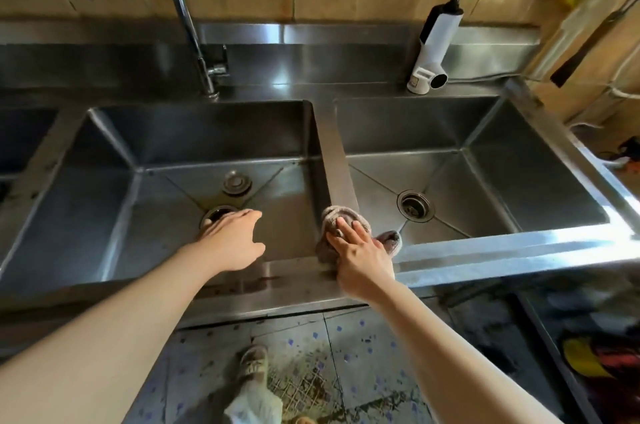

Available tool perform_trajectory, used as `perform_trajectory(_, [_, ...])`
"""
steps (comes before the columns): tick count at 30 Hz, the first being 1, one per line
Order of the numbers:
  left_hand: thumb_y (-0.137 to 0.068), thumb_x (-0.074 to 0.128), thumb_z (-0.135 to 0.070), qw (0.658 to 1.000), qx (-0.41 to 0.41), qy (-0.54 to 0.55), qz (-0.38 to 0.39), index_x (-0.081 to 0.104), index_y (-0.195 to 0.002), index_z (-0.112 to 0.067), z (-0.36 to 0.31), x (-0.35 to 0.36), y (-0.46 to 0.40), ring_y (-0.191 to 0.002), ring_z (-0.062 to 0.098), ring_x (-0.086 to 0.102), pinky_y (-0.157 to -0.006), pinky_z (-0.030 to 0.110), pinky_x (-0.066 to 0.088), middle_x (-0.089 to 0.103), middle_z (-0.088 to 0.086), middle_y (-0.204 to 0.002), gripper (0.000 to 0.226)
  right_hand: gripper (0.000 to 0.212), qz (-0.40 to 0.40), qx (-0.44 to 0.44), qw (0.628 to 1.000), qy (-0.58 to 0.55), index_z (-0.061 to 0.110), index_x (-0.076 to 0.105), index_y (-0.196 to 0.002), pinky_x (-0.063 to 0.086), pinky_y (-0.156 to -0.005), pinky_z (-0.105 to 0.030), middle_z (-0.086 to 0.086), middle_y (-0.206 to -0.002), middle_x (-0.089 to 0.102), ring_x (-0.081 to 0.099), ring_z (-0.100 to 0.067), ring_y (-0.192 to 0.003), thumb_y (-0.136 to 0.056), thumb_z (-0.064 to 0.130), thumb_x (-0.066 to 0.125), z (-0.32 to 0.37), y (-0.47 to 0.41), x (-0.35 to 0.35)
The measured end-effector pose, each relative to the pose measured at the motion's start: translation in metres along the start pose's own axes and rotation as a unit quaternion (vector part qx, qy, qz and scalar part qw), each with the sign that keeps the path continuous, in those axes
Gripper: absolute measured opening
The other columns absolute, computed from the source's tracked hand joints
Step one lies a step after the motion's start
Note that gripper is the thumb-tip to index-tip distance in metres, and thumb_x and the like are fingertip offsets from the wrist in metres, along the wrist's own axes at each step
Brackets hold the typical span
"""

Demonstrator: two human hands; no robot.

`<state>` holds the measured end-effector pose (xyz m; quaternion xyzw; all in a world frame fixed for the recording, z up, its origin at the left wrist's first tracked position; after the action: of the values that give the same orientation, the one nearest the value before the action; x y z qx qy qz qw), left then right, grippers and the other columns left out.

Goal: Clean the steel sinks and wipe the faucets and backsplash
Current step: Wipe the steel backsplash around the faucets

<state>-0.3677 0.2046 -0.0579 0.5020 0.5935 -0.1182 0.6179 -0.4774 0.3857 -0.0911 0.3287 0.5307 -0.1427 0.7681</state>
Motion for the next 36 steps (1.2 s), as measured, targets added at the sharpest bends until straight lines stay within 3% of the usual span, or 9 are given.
perform_trajectory(4, [-0.091,0.049,-0.052,1.000,-0.023,-0.005,0.015,0.018,-0.151,-0.025,0.014,0.016,0.036,-0.144,0.019,0.019,-0.114,0.048,0.017,0.019,-0.005,-0.158,0.073,0.052,0.001,-0.020,0.999,0.025,0.029,0.030,-0.148,0.022,-0.113,-0.037,0.001,-0.159,0.017,0.019,-0.022,-0.144,-0.097,0.026,0.040,0.007,0.023,-0.002])
perform_trajectory(7, [-0.083,0.052,-0.066,0.998,-0.040,-0.010,0.038,0.017,-0.151,-0.027,0.026,0.023,0.051,-0.144,0.019,0.019,-0.114,0.049,0.017,0.019,-0.006,-0.157,0.085,0.061,0.017,-0.018,1.000,-0.008,0.033,0.016,-0.150,0.038,-0.099,-0.039,-0.006,-0.149,0.035,0.038,-0.029,-0.130,-0.096,0.045,0.042,-0.003,0.041,-0.013])
perform_trajectory(12, [-0.072,0.067,-0.061,0.995,-0.045,-0.044,0.074,0.015,-0.151,-0.027,0.042,0.029,0.070,-0.145,0.019,0.016,-0.115,0.052,0.009,0.019,-0.005,-0.157,0.101,0.090,0.073,-0.078,0.994,-0.033,0.040,0.002,-0.150,0.027,-0.111,-0.054,-0.001,-0.159,-0.010,0.001,-0.028,-0.145,-0.085,0.035,0.065,-0.043,0.061,-0.025])
perform_trajectory(15, [-0.071,0.074,-0.051,0.994,-0.055,-0.067,0.062,0.007,-0.152,-0.027,0.052,0.036,0.072,-0.146,0.019,0.012,-0.115,0.055,0.006,0.013,-0.006,-0.159,0.107,0.086,0.045,-0.173,0.981,0.075,0.038,0.006,-0.151,0.013,-0.119,-0.044,0.004,-0.161,0.003,0.003,-0.017,-0.148,-0.088,0.033,0.064,-0.056,0.055,-0.025])
perform_trajectory(19, [-0.071,0.075,-0.046,0.992,-0.057,-0.109,0.020,0.014,-0.151,-0.028,0.062,0.039,0.070,-0.142,0.017,0.025,-0.116,0.051,0.008,0.028,-0.007,-0.154,0.102,0.082,0.012,-0.200,0.979,0.035,0.026,0.017,-0.151,0.010,-0.120,-0.032,0.007,-0.157,0.019,0.006,-0.004,-0.142,-0.086,0.048,0.061,-0.059,0.045,-0.008])
perform_trajectory(22, [-0.068,0.075,-0.052,0.990,-0.035,-0.133,-0.007,0.026,-0.146,-0.032,0.068,0.036,0.066,-0.132,0.016,0.040,-0.114,0.043,0.015,0.044,-0.011,-0.144,0.094,0.087,-0.056,-0.197,0.978,0.033,0.016,0.033,-0.147,0.030,-0.115,-0.044,-0.005,-0.151,0.035,0.024,-0.015,-0.141,-0.082,0.074,0.034,-0.060,0.043,0.005])
perform_trajectory(24, [-0.066,0.075,-0.055,0.990,-0.029,-0.139,-0.019,0.031,-0.144,-0.034,0.071,0.037,0.064,-0.127,0.015,0.045,-0.112,0.040,0.018,0.048,-0.013,-0.140,0.092,0.078,-0.084,-0.204,0.974,0.050,0.012,0.040,-0.142,0.039,-0.108,-0.048,-0.011,-0.147,0.042,0.035,-0.025,-0.138,-0.083,0.062,0.052,-0.048,0.043,0.018])
perform_trajectory(28, [-0.066,0.076,-0.053,0.990,-0.023,-0.136,-0.033,0.031,-0.144,-0.034,0.074,0.042,0.062,-0.127,0.014,0.046,-0.113,0.040,0.016,0.049,-0.013,-0.138,0.091,0.082,-0.115,-0.210,0.970,0.034,0.021,0.036,-0.140,0.036,-0.111,-0.045,-0.011,-0.147,0.042,0.038,-0.028,-0.137,-0.071,0.030,0.080,0.026,0.032,0.046])
perform_trajectory(36, [-0.068,0.077,-0.048,0.993,-0.012,-0.112,-0.030,0.041,-0.136,-0.030,0.078,0.041,0.065,-0.123,0.019,0.048,-0.112,0.046,0.017,0.055,-0.009,-0.131,0.080,0.083,-0.086,-0.196,0.976,-0.030,0.017,0.027,-0.149,0.018,-0.119,-0.040,-0.003,-0.156,0.026,0.018,-0.018,-0.146,-0.082,0.049,0.065,0.060,0.031,0.044])
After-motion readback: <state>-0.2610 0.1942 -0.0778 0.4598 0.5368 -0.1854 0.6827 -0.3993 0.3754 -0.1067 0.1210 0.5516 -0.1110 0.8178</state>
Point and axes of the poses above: each hand's wrist, its own y-axis away from the middle knuckle, its own x-axis out of the palm, z = x × y, the point moved 2 cm from there along -y, towards the middle knuckle
